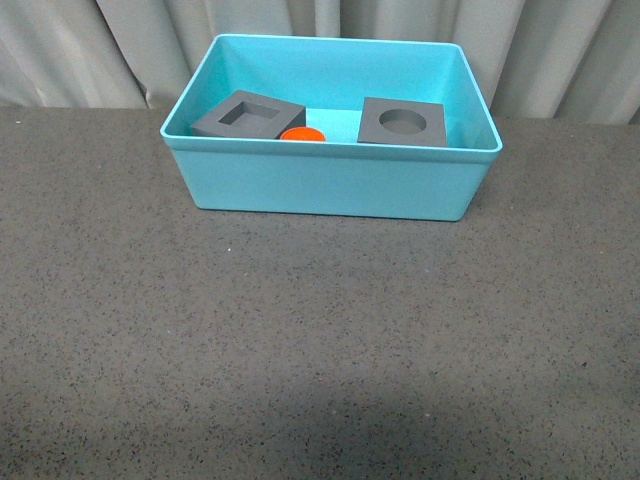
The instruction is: Place gray and orange parts in blue box
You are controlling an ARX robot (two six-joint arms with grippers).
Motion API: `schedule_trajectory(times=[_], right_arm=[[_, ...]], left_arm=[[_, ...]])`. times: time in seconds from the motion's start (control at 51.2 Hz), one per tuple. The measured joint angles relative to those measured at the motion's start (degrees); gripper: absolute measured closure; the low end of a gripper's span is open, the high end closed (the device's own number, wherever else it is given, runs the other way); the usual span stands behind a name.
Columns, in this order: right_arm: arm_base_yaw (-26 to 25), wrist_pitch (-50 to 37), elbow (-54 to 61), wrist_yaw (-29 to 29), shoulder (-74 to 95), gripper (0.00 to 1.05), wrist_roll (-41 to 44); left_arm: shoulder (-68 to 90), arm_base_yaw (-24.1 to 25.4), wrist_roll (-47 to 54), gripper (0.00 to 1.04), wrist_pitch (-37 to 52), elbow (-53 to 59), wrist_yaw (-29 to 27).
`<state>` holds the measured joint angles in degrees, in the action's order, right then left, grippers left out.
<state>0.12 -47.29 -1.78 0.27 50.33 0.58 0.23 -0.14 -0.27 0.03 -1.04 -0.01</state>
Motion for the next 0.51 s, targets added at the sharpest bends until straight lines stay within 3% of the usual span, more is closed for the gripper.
schedule_trajectory(times=[0.507], right_arm=[[0.0, 19.5, 1.5, -0.2, -22.3, 1.04, 0.0]], left_arm=[[0.0, 0.0, 0.0, 0.07, 0.0, 0.0, 0.0]])
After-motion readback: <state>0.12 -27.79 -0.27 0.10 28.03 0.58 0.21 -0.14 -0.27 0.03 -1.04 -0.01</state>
